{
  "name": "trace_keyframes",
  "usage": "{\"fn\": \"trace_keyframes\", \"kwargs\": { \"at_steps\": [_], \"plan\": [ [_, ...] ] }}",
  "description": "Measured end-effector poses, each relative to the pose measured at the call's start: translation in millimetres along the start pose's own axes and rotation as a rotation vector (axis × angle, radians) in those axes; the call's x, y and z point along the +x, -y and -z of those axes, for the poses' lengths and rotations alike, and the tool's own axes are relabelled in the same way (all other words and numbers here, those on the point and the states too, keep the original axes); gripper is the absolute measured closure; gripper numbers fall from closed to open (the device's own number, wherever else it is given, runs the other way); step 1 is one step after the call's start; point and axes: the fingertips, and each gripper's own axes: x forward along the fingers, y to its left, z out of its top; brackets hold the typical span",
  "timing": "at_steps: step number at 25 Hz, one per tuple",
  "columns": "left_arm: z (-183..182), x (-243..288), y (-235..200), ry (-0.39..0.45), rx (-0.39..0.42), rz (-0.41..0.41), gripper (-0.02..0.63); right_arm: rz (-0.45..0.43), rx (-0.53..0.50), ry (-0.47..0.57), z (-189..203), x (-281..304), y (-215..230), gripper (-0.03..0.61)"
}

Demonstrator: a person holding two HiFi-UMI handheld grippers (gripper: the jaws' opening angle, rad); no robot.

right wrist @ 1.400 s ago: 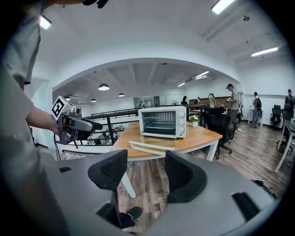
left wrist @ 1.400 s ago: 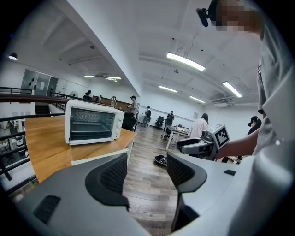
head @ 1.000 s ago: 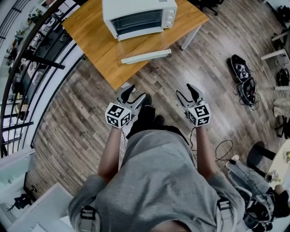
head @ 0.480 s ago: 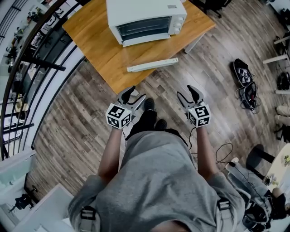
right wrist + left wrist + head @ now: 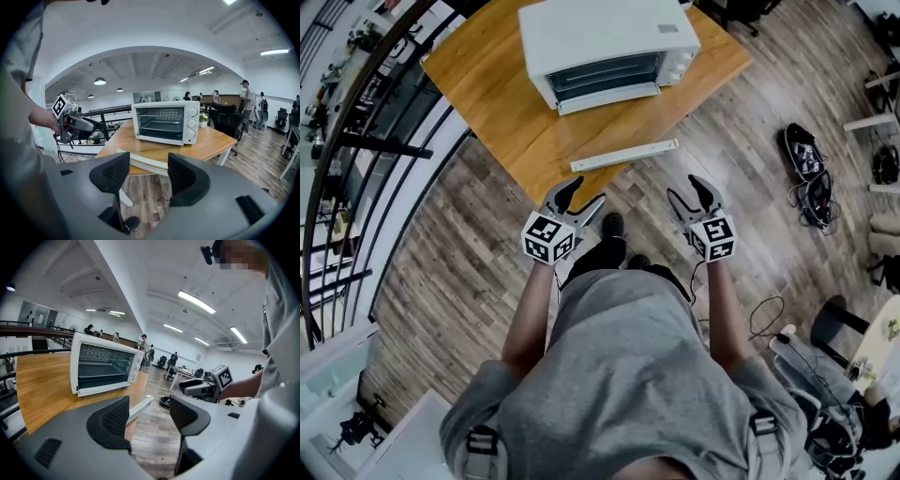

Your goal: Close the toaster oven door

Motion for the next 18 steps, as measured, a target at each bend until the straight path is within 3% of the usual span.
{"fn": "trace_keyframes", "kwargs": {
  "at_steps": [18],
  "plan": [
    [-21, 27, -51, 0.003, 0.007, 0.028, 0.344, 0.062, 0.012, -0.017, -9, 36, 24, 0.319]
  ]
}}
